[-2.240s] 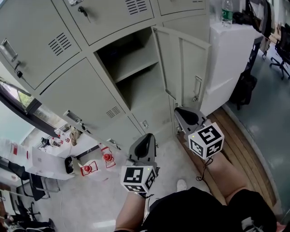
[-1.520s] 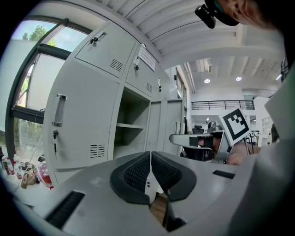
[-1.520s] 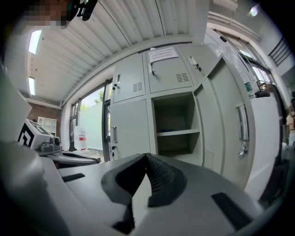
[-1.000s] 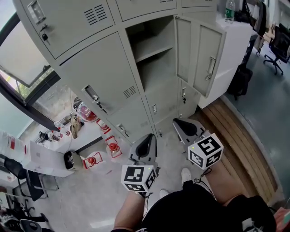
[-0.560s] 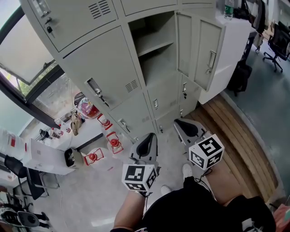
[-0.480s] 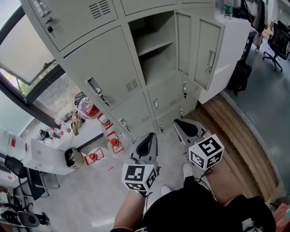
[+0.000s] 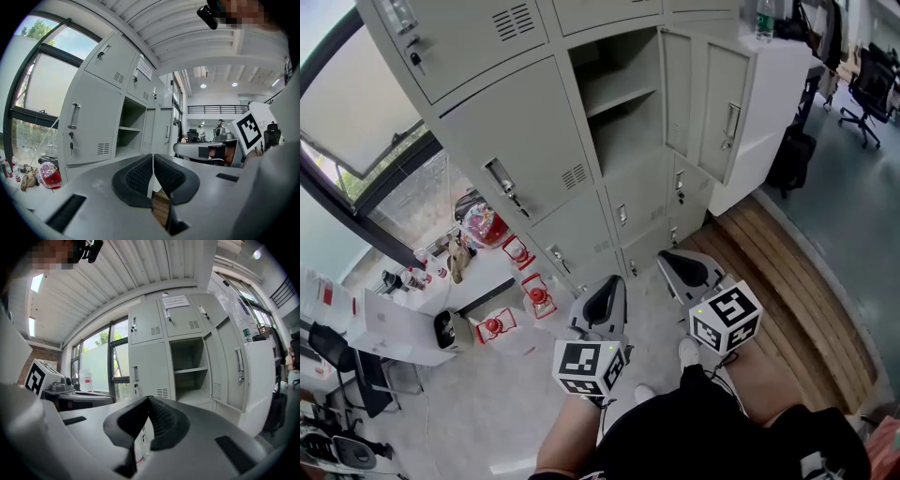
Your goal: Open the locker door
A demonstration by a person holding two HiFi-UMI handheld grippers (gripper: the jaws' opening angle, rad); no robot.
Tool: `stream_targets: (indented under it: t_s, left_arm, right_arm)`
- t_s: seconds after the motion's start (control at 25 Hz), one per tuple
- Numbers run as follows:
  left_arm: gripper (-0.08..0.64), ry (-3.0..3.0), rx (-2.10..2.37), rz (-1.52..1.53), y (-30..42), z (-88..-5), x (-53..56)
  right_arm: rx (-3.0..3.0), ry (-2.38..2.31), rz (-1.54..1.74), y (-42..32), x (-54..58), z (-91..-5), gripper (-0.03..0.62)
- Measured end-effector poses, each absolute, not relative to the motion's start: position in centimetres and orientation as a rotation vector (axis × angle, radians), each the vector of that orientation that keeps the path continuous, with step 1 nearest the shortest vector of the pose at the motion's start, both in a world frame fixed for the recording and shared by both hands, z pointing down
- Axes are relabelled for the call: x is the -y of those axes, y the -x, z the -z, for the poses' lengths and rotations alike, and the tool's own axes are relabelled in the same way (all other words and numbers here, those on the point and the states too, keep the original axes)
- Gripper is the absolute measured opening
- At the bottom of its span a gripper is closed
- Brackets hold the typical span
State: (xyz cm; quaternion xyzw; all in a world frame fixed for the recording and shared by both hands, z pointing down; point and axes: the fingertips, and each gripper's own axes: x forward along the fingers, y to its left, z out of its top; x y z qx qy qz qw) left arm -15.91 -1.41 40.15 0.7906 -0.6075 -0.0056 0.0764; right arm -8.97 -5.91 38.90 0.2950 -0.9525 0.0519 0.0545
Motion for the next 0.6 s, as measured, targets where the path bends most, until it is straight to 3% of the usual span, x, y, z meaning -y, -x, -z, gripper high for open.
stream_targets:
  t_s: [0.6]
  left_arm:
    - [0.023, -2.392, 1.812, 0.033, 16.2, -39.8, 0.2]
  right_arm:
    - [2.892, -0.898, -0.130, 9.3, 4.1, -38.4, 0.054]
